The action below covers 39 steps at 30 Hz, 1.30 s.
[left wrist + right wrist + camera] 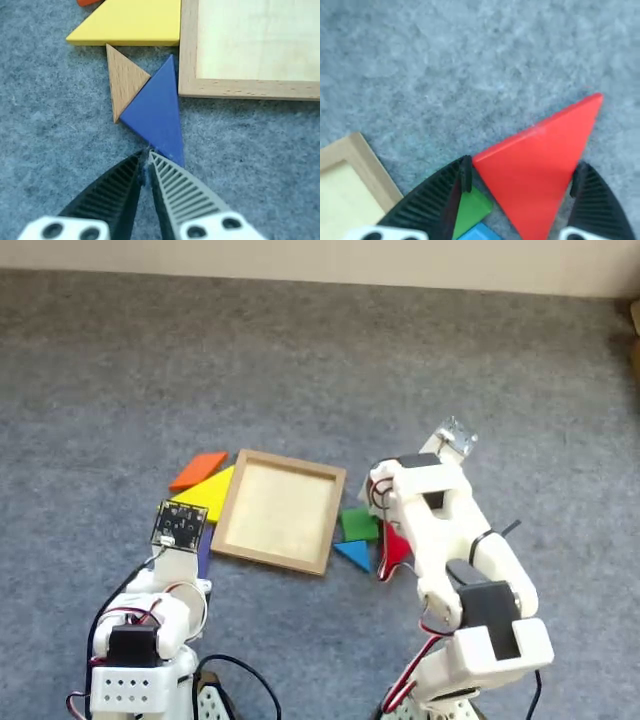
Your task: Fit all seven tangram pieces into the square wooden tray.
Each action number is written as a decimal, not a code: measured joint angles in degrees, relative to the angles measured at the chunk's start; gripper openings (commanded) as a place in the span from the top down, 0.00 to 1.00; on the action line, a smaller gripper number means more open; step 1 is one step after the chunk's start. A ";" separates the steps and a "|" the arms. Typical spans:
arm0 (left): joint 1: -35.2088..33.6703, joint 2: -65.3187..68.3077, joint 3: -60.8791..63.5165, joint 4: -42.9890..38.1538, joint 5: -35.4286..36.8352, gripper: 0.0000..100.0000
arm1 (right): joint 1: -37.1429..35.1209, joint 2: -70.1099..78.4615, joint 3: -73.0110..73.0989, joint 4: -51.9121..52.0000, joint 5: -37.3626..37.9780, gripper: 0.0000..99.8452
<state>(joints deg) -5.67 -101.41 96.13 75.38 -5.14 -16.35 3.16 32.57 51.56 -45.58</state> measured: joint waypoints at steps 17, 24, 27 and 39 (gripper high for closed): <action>0.00 0.00 0.00 0.00 0.00 0.99 | 3.60 1.93 -2.55 -0.26 -1.76 0.69; 0.00 0.00 0.00 0.00 0.00 0.99 | 3.87 1.93 -2.55 -2.02 -5.54 0.69; 0.00 0.00 0.00 0.00 0.00 0.99 | 4.04 1.93 -2.55 -2.02 -5.63 0.69; 0.00 0.00 0.00 0.00 0.00 0.99 | 4.04 1.93 -2.55 -2.11 -5.71 0.69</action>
<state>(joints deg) -5.67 -101.41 96.13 75.38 -5.14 -12.31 5.10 30.02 49.45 -51.30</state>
